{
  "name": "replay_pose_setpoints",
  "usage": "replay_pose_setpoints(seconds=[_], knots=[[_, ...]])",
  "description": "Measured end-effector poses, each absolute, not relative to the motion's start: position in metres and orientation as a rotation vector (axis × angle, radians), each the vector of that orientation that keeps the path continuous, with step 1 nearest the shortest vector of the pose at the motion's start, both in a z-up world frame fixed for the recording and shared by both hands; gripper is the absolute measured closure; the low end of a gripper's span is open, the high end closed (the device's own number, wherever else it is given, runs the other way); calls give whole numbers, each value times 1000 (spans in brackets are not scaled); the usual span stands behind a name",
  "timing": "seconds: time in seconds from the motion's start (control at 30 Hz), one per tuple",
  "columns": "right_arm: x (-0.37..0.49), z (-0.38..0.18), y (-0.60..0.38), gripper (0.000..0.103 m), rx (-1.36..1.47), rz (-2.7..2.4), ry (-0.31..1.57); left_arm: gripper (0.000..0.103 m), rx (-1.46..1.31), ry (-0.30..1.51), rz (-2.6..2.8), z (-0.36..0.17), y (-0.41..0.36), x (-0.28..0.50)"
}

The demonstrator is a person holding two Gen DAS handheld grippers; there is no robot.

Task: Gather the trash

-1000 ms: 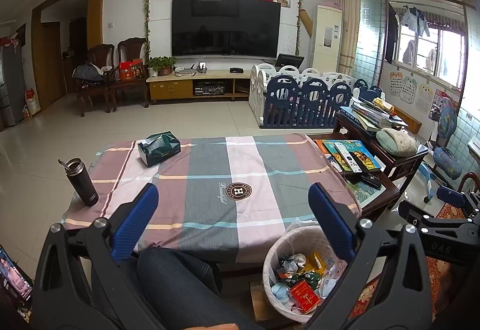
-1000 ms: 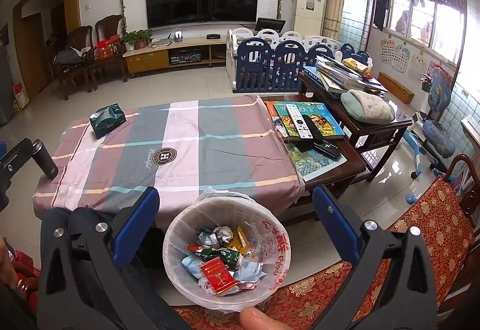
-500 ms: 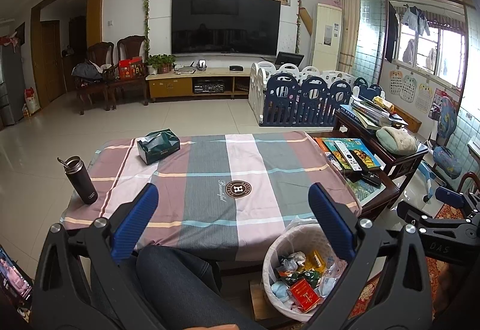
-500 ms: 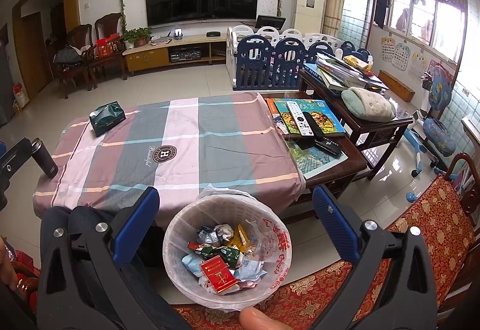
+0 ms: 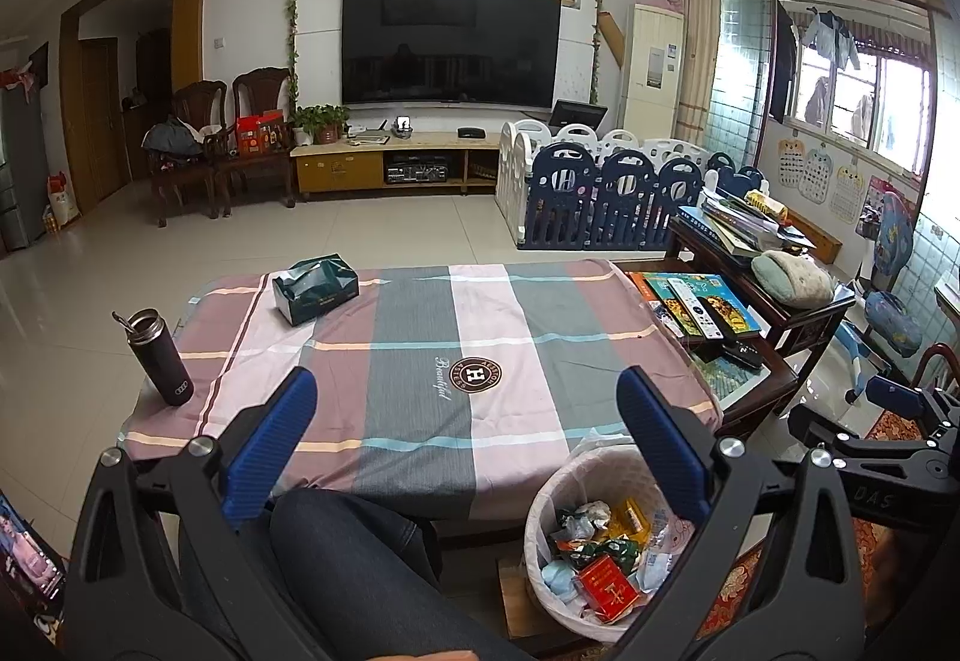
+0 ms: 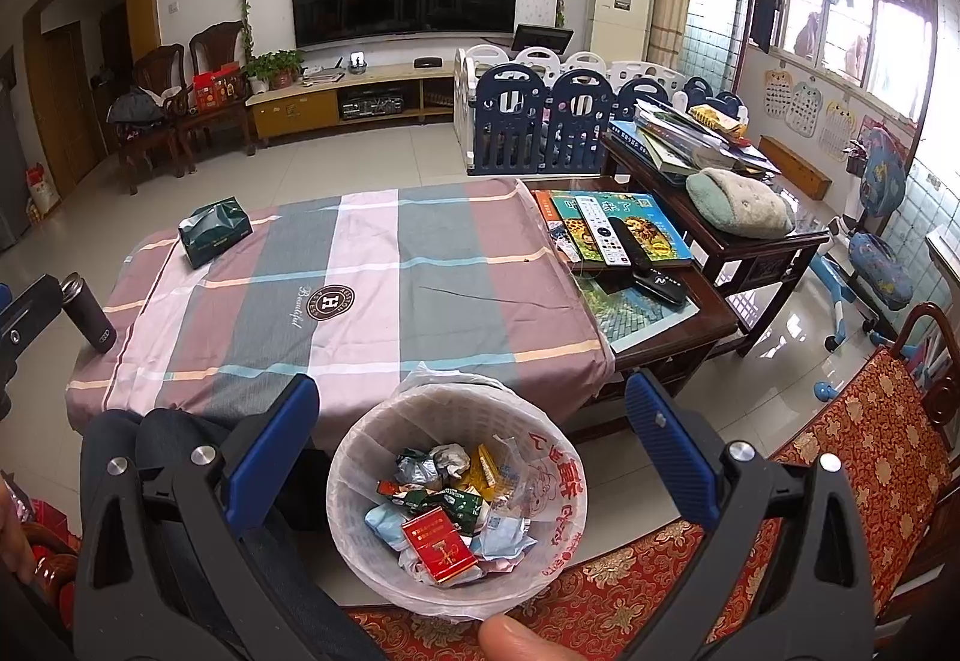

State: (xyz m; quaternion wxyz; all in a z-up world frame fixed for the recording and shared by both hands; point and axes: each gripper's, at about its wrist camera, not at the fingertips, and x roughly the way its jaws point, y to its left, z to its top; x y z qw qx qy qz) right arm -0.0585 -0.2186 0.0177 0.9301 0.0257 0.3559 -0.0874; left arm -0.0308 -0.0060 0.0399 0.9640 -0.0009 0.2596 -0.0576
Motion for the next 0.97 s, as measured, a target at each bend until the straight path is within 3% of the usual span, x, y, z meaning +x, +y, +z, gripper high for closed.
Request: replay_pose_setpoints(seconds=[0.73,0.97], knots=[[-50,10,-220,3,63,-186,757,3,-13,523,-121,35,1,-23],[2,-25,-219,3,155,-170,825,3,-19,562,-32,3,22,39]])
